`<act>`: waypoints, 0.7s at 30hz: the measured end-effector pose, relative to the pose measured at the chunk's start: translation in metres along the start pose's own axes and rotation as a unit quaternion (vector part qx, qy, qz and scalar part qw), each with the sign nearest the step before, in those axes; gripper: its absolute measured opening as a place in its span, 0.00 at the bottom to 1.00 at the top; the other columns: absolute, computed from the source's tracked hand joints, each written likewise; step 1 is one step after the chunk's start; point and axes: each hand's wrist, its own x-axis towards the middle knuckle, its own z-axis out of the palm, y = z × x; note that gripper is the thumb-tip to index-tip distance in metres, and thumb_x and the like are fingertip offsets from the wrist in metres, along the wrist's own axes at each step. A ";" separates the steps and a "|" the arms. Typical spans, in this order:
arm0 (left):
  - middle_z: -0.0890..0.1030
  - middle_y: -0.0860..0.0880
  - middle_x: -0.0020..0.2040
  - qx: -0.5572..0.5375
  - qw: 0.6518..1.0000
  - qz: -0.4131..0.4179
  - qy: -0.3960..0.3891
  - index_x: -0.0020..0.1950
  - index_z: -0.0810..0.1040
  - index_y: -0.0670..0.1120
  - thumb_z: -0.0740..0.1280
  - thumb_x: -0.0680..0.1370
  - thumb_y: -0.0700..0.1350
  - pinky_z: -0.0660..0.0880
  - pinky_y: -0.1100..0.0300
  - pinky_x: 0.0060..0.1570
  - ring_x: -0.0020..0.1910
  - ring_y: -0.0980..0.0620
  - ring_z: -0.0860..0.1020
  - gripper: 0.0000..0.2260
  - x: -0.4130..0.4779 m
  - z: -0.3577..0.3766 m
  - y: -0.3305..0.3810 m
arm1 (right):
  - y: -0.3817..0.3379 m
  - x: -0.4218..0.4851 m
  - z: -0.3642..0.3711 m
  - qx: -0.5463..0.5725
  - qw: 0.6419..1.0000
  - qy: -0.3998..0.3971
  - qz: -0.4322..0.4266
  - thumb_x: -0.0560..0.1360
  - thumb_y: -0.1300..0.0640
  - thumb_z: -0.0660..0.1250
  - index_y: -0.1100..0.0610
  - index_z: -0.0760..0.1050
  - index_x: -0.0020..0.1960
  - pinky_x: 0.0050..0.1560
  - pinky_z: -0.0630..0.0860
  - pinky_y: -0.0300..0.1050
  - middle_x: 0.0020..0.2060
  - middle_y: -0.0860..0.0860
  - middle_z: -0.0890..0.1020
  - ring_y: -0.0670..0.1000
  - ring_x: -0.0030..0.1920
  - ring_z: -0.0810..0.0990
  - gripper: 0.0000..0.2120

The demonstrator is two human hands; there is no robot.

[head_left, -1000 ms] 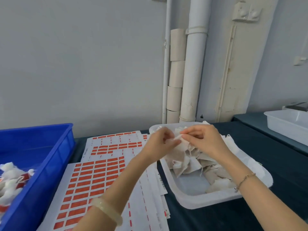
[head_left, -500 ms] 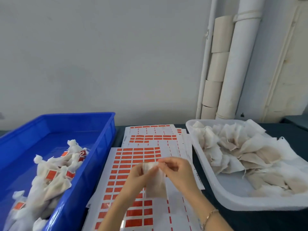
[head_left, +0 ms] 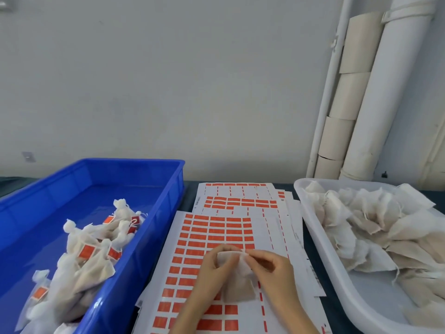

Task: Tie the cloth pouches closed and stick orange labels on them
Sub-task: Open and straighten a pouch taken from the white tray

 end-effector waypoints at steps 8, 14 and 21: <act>0.84 0.55 0.35 -0.011 1.000 -0.013 -0.004 0.40 0.81 0.50 0.76 0.69 0.49 0.75 0.71 0.31 0.36 0.58 0.82 0.06 0.001 0.002 -0.008 | 0.003 -0.008 -0.003 -0.095 0.992 0.014 -0.084 0.72 0.57 0.72 0.46 0.81 0.48 0.47 0.76 0.27 0.43 0.38 0.82 0.37 0.45 0.80 0.07; 0.82 0.57 0.41 0.040 0.998 0.026 0.032 0.43 0.81 0.56 0.73 0.72 0.52 0.75 0.70 0.38 0.46 0.56 0.81 0.02 -0.002 0.004 -0.006 | 0.002 -0.010 -0.004 -0.132 0.980 0.044 -0.141 0.71 0.59 0.73 0.50 0.81 0.48 0.46 0.72 0.23 0.43 0.37 0.79 0.34 0.50 0.76 0.07; 0.84 0.54 0.42 -0.009 0.997 0.062 -0.044 0.43 0.82 0.55 0.71 0.72 0.49 0.78 0.61 0.48 0.48 0.53 0.81 0.02 -0.006 0.002 0.004 | 0.001 -0.012 -0.003 -0.113 0.982 0.044 -0.144 0.71 0.58 0.73 0.51 0.83 0.49 0.47 0.75 0.26 0.43 0.41 0.82 0.37 0.49 0.78 0.08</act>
